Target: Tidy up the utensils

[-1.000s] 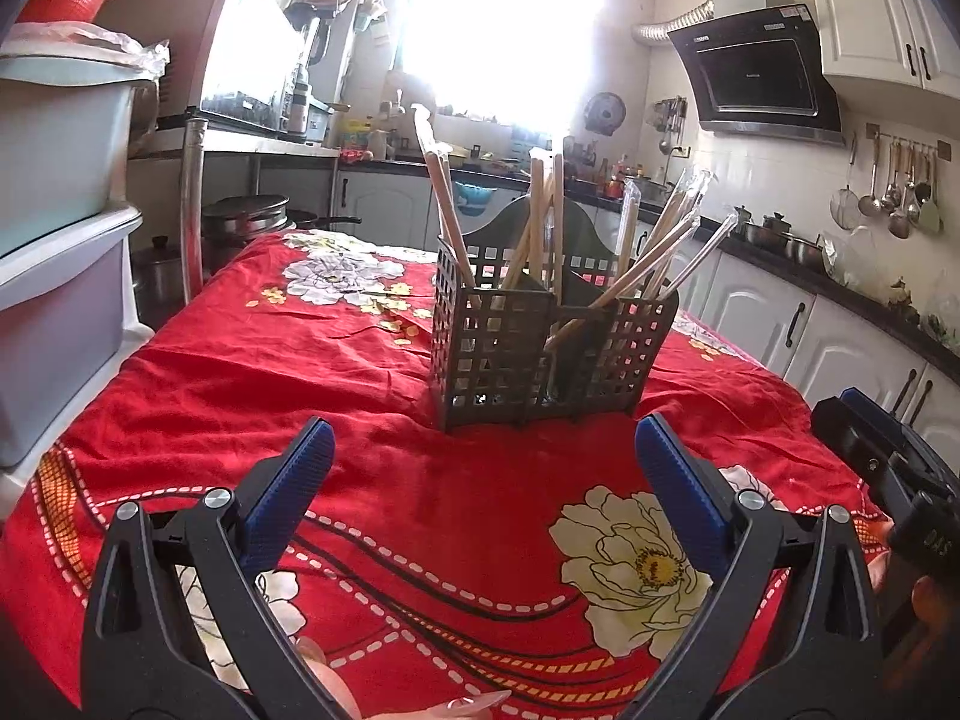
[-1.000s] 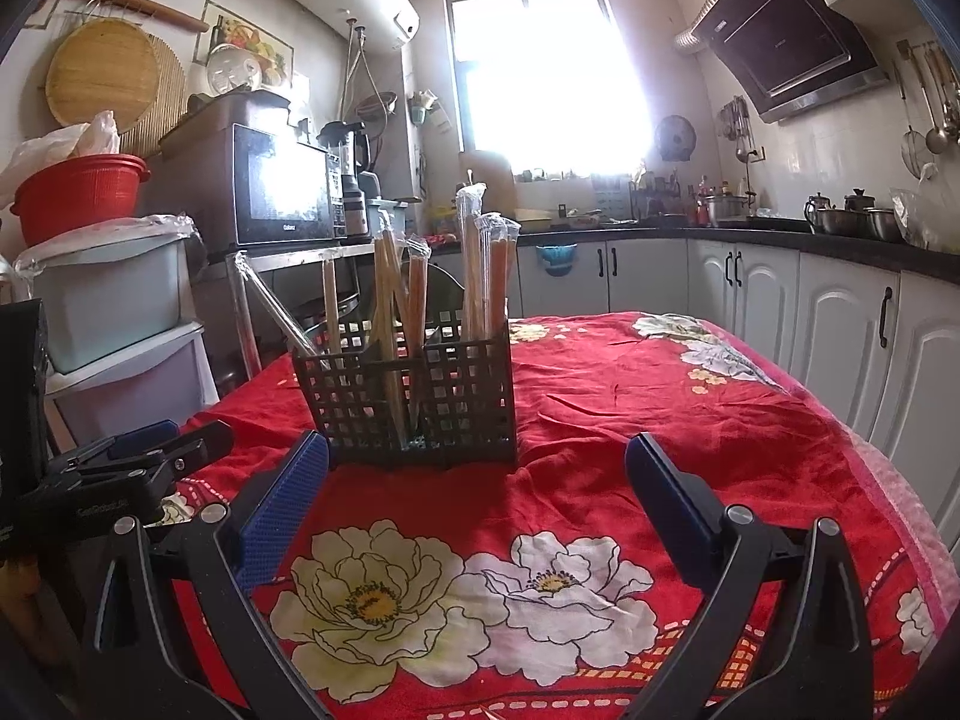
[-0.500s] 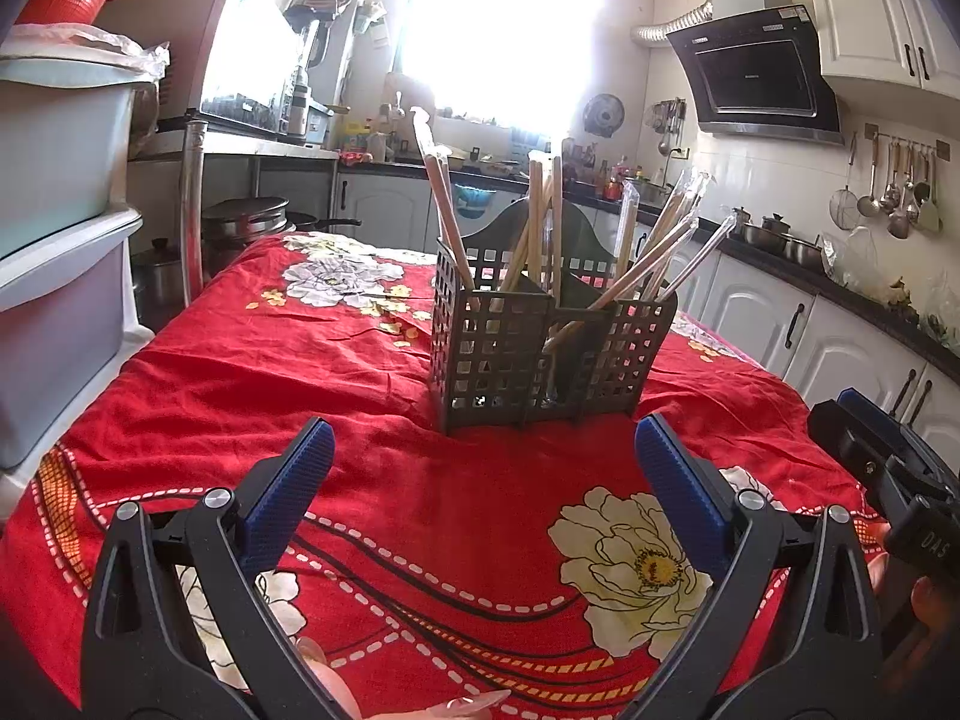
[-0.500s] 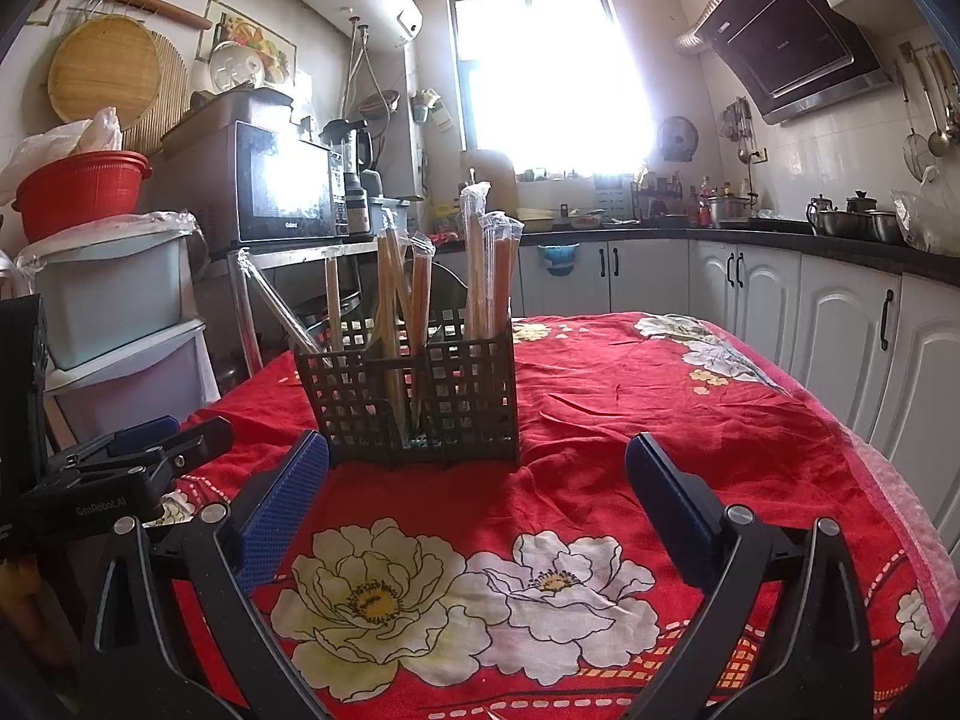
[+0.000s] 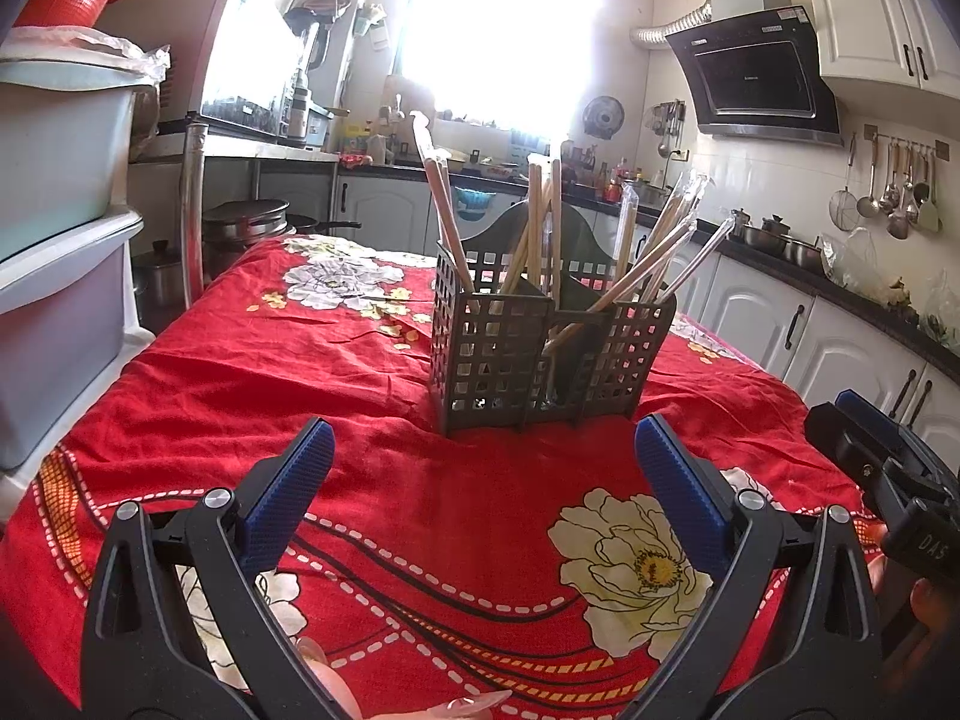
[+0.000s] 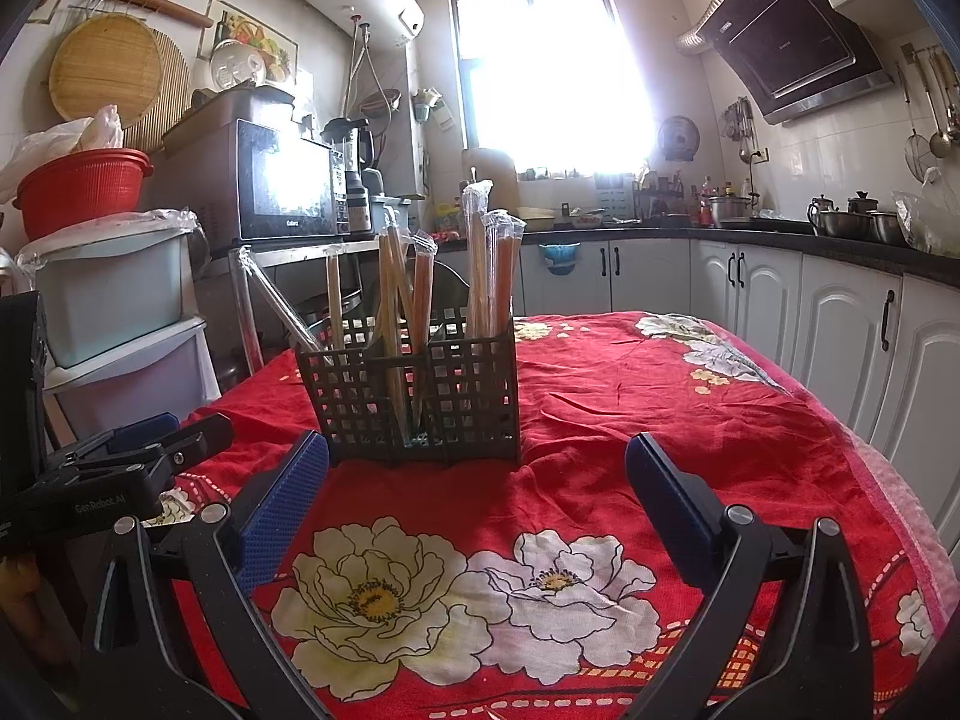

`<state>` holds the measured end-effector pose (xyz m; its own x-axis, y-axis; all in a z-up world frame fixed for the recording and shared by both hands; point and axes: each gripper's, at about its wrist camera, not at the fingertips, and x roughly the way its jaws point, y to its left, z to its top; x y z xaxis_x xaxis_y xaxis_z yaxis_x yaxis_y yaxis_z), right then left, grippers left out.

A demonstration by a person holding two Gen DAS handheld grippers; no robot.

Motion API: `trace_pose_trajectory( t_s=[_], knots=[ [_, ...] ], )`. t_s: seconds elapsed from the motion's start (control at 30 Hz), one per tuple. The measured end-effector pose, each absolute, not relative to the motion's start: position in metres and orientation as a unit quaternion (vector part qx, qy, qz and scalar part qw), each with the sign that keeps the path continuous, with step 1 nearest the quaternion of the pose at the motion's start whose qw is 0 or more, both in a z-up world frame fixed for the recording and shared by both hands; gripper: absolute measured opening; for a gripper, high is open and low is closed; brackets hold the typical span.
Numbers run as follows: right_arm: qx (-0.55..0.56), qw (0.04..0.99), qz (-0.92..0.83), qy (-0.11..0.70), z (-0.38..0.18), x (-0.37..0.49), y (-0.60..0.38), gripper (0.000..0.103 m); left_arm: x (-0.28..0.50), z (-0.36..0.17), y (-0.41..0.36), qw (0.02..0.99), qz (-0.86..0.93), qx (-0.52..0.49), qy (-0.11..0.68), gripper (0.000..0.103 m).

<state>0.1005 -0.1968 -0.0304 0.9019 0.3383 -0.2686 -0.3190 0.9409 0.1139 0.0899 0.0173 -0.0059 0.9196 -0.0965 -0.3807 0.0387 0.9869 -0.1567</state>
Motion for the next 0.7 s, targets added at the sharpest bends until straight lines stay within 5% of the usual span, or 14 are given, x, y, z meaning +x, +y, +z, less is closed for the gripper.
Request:
trace_pose_trajectory(
  t_s=[0.7],
  knots=[
    [0.035,0.974,0.169,0.144,-0.0315,0.1011,-0.196,0.097,0.0899,-0.0051,0.0172,0.977,-0.035,-0.072,0.196,0.093]
  ],
)
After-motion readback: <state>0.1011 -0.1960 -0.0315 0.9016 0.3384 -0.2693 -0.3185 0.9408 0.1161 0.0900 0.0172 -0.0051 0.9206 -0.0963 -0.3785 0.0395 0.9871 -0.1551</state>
